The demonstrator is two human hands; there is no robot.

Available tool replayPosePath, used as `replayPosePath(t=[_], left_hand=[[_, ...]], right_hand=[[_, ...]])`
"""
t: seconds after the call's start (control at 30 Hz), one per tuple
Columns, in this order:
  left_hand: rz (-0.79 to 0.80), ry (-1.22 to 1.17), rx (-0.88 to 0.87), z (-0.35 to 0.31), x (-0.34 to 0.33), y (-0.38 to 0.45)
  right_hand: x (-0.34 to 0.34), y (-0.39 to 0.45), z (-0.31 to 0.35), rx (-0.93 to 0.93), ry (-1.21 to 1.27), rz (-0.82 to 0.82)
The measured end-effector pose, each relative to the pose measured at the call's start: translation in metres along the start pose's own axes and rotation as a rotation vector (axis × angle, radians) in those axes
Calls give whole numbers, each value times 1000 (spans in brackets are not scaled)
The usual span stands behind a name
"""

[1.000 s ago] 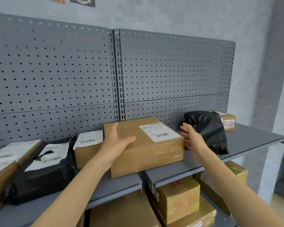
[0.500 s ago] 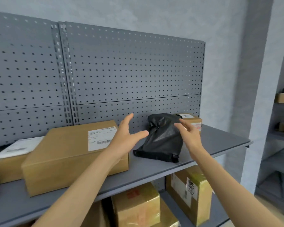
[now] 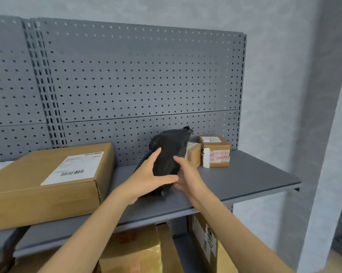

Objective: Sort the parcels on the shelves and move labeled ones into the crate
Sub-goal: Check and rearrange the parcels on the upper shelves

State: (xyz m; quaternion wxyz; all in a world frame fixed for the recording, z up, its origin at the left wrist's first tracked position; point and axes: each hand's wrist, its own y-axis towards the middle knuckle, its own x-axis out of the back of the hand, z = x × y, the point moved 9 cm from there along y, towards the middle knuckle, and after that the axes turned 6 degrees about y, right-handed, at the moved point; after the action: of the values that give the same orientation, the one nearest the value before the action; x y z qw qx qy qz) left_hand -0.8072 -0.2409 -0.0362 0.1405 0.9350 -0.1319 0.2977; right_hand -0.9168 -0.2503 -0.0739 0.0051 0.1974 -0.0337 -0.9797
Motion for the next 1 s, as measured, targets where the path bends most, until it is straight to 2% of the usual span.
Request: replayPosePath(t=[0.17, 0.3, 0.37, 0.5, 0.57, 0.67, 0.73, 0.9, 1.0], left_hand=[[-173, -133, -4, -9, 22, -2], [-328, -365, 26, -3, 36, -10], [-341, -525, 54, 0, 38, -15], [-315, -699, 17, -6, 42, -18], [-314, -780, -19, -10, 44, -20], [-319, -947, -32, -8, 47, -19], [-323, -1026, -15, -3, 47, -19], [-298, -1035, 27, 10, 44, -20], [-332, -904, 62, 13, 49, -20]], right_hand=[[-49, -13, 30, 104, -58, 206], [-56, -12, 44, 160, -144, 262], [-44, -8, 54, 210, -135, 220], [-5, -1, 74, 339, -259, -22], [6, 2, 68, 277, -231, -20], [3, -2, 50, 80, -23, 146], [-1, -4, 45, 44, -5, 229], [-3, -4, 46, 82, -30, 220], [7, -1, 55, 139, -5, 128]])
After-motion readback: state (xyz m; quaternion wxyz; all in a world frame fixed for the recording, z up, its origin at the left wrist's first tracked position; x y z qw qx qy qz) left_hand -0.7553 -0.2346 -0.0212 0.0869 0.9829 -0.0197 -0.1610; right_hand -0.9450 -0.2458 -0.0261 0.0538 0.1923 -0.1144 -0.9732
